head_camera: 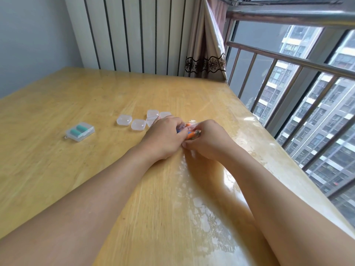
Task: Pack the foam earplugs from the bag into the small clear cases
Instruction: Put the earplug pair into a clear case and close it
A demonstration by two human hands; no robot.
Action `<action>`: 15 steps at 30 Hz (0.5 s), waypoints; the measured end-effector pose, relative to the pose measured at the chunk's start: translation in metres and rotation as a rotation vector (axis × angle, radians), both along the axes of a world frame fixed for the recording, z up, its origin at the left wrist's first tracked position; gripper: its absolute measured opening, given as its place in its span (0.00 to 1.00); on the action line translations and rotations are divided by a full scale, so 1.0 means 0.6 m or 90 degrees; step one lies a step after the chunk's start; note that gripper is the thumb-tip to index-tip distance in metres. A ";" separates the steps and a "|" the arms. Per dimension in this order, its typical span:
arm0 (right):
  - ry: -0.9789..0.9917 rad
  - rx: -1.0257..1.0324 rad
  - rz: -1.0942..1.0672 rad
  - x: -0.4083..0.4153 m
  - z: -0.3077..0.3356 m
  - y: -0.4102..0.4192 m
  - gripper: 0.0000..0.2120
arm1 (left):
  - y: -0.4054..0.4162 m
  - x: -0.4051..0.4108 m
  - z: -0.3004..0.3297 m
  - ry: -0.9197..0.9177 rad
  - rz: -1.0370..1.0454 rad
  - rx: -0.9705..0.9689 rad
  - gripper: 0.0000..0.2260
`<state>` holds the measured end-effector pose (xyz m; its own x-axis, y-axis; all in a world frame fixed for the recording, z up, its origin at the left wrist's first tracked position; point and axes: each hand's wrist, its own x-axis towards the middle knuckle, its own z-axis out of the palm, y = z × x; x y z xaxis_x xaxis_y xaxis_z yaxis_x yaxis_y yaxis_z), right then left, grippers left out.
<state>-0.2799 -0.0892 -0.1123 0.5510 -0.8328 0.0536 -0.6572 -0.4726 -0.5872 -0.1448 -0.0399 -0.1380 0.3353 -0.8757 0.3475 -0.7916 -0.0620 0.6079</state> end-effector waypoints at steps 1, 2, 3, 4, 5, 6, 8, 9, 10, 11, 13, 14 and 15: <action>-0.004 -0.010 -0.006 0.000 -0.001 0.000 0.08 | 0.000 0.000 0.000 -0.003 0.001 0.002 0.10; -0.013 -0.024 -0.011 -0.001 -0.002 0.002 0.07 | 0.000 -0.001 0.000 -0.005 0.002 0.005 0.11; -0.027 -0.035 -0.017 -0.002 -0.002 0.004 0.07 | 0.000 -0.002 0.000 -0.005 0.005 0.006 0.11; -0.047 -0.038 -0.023 -0.004 -0.003 0.007 0.08 | 0.000 -0.002 0.000 -0.003 0.010 0.007 0.12; -0.068 -0.037 -0.028 -0.005 -0.003 0.009 0.09 | 0.000 -0.002 -0.001 -0.004 0.013 0.009 0.12; -0.086 -0.032 -0.032 -0.006 -0.003 0.010 0.10 | -0.001 -0.001 -0.002 -0.006 0.014 0.011 0.11; -0.107 -0.030 -0.037 -0.006 -0.003 0.014 0.13 | -0.004 0.000 -0.004 -0.009 0.015 0.024 0.11; -0.108 -0.034 -0.039 -0.006 -0.002 0.014 0.14 | -0.006 0.002 -0.005 -0.011 0.017 0.033 0.12; -0.112 -0.035 -0.040 -0.006 -0.002 0.013 0.15 | -0.006 0.002 -0.005 -0.013 0.018 0.042 0.13; -0.115 -0.035 -0.043 -0.007 -0.002 0.012 0.16 | -0.007 0.002 -0.004 -0.013 0.019 0.049 0.14; -0.113 -0.030 -0.044 -0.007 -0.003 0.008 0.17 | -0.008 0.004 -0.004 -0.005 0.017 0.058 0.14; -0.108 -0.028 -0.043 -0.008 -0.003 0.006 0.17 | -0.008 0.004 -0.003 0.003 0.012 0.063 0.14; -0.101 -0.022 -0.040 -0.007 -0.003 0.004 0.17 | -0.007 0.006 -0.003 0.011 0.006 0.065 0.14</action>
<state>-0.2842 -0.0869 -0.1139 0.4804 -0.8613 0.1653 -0.5862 -0.4555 -0.6699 -0.1414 -0.0443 -0.1395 0.3494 -0.9028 0.2507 -0.7800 -0.1321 0.6117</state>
